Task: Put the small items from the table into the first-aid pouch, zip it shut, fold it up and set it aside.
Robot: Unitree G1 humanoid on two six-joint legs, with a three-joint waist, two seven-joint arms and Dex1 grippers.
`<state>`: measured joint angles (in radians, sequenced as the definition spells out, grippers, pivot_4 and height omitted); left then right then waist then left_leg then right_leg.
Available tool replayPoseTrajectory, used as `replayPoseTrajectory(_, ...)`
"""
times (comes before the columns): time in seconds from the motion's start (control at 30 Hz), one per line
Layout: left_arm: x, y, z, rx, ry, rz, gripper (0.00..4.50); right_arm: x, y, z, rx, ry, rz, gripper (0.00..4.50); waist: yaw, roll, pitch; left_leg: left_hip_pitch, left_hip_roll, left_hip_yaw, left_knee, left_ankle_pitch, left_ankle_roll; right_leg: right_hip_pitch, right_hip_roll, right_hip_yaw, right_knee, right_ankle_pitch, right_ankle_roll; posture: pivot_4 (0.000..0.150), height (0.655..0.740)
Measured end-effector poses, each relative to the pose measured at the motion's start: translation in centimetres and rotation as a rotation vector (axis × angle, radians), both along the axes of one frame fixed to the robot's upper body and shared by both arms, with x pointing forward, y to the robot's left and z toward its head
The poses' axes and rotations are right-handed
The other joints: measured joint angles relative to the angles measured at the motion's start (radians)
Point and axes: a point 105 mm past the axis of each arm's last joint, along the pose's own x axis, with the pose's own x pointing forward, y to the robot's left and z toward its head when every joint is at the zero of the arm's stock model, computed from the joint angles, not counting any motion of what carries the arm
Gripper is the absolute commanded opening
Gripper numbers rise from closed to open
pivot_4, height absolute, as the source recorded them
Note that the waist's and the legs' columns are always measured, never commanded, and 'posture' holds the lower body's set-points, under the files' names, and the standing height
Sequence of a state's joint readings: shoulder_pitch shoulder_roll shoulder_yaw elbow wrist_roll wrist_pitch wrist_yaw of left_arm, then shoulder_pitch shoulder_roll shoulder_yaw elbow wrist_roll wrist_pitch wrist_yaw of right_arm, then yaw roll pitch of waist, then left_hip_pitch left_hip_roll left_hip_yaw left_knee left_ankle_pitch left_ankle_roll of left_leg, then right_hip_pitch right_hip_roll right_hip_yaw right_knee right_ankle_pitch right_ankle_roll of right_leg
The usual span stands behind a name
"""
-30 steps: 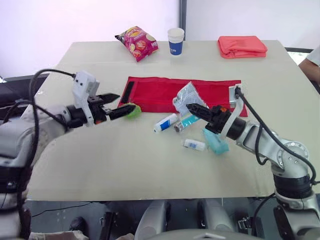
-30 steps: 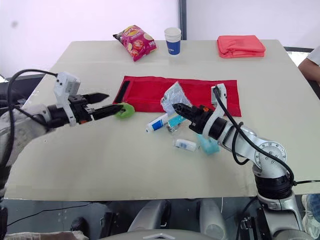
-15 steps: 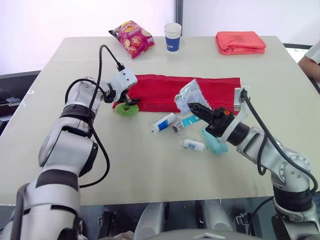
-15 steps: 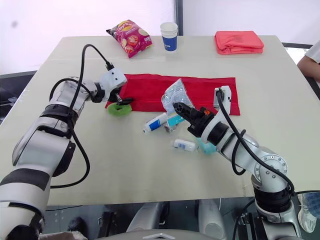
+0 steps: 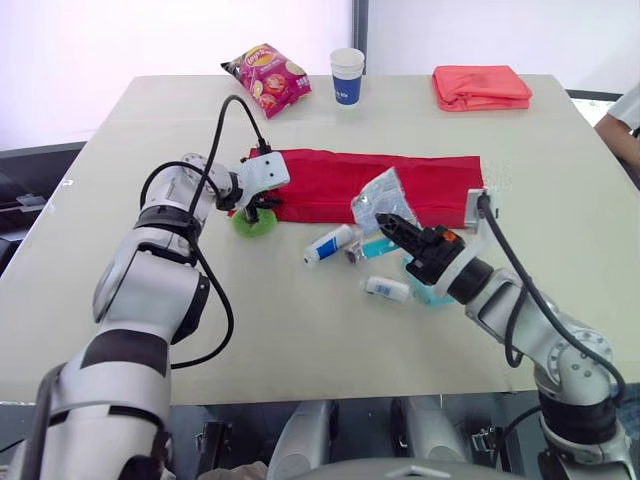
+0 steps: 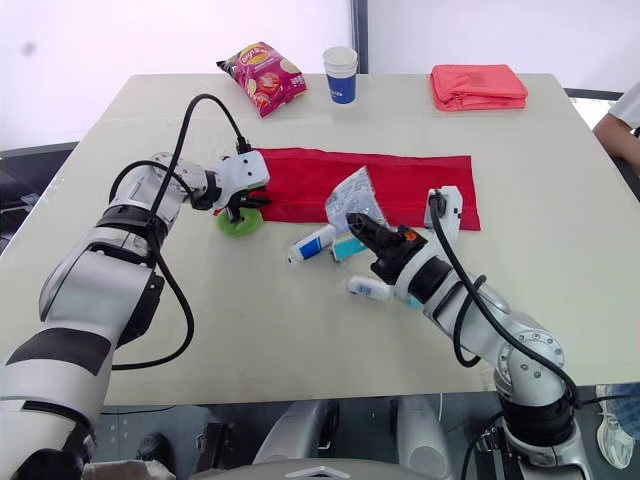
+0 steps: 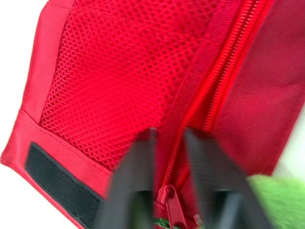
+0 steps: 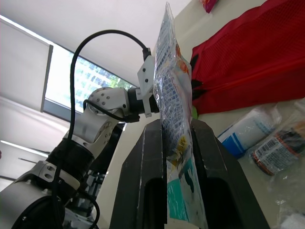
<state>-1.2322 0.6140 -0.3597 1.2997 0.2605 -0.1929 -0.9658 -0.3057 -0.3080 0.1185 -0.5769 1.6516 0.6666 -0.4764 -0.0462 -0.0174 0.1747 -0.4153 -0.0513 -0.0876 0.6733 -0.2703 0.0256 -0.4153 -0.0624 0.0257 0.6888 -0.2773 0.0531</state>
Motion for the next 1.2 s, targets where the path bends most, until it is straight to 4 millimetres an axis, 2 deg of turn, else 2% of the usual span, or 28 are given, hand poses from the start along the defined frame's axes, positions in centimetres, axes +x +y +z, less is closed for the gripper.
replayPoseTrajectory(0.17, -0.5, 0.2, 0.0, -0.084, 0.075, 0.021, 0.00, 1.0, 1.2, -0.5, -0.029, 0.016, 0.053, 0.06, 0.000, 0.000, 0.000, 0.000, 0.000, 0.000, 0.001, 0.000, -0.001, 0.000, 0.000, 0.000, 0.000, 0.000, 0.000, 0.150, 0.7400)
replayPoseTrajectory(0.33, -1.2, -0.3, 0.4, -0.239, 0.189, 0.044, 0.00, 3.4, 3.8, -1.3, -0.024, 0.085, 0.067, 0.06, -0.006, 0.000, 0.000, 0.000, 0.000, 0.000, 0.001, 0.003, -0.004, 0.000, 0.001, 0.000, 0.001, 0.000, 0.000, 0.150, 0.7400)
replayPoseTrajectory(0.4, -1.8, -1.4, 0.7, -0.330, 0.249, 0.022, 0.00, 4.5, 5.9, -2.3, -0.002, 0.174, 0.075, 0.06, -0.011, 0.000, 0.000, 0.000, 0.000, -0.002, 0.001, 0.003, -0.005, 0.000, 0.000, -0.001, 0.005, 0.000, 0.000, 0.150, 0.7400)
replayPoseTrajectory(0.53, -2.6, -2.1, 0.2, -0.402, 0.293, 0.022, 0.00, 5.3, 6.9, -3.7, 0.001, 0.255, 0.070, 0.06, -0.024, 0.000, 0.000, 0.000, 0.000, 0.000, 0.002, 0.003, -0.005, -0.001, 0.000, 0.000, 0.005, 0.000, 0.000, 0.150, 0.7400)
replayPoseTrajectory(0.63, -4.6, -3.8, -0.7, -0.478, 0.312, 0.021, 0.00, 6.3, 8.1, -5.0, 0.005, 0.361, 0.077, 0.06, -0.035, 0.000, 0.000, 0.000, 0.001, -0.001, 0.001, 0.004, -0.007, -0.003, 0.000, 0.001, 0.006, 0.000, -0.001, 0.150, 0.7400)
replayPoseTrajectory(0.73, -5.5, -4.3, -0.6, -0.518, 0.299, 0.046, 0.00, 6.2, 8.8, -5.9, 0.015, 0.428, 0.095, 0.06, -0.038, 0.000, 0.000, 0.000, 0.001, -0.001, 0.001, 0.005, -0.008, -0.004, 0.000, 0.002, 0.006, 0.000, -0.001, 0.150, 0.7400)
replayPoseTrajectory(0.9, -6.0, -4.7, 0.4, -0.566, 0.268, 0.084, 0.00, 6.6, 8.7, -7.3, 0.017, 0.501, 0.088, 0.06, -0.037, 0.000, 0.000, 0.000, 0.000, -0.001, 0.001, 0.005, -0.009, -0.004, 0.000, 0.002, 0.006, 0.000, -0.001, 0.150, 0.7400)
replayPoseTrajectory(1.2, -7.1, -4.7, 1.2, -0.600, 0.266, 0.094, 0.00, 7.1, 8.3, -7.6, 0.019, 0.539, 0.084, 0.06, -0.035, 0.002, -0.001, 0.002, 0.000, -0.001, 0.001, 0.005, -0.009, -0.003, 0.000, 0.002, 0.006, 0.000, -0.001, 0.150, 0.7400)
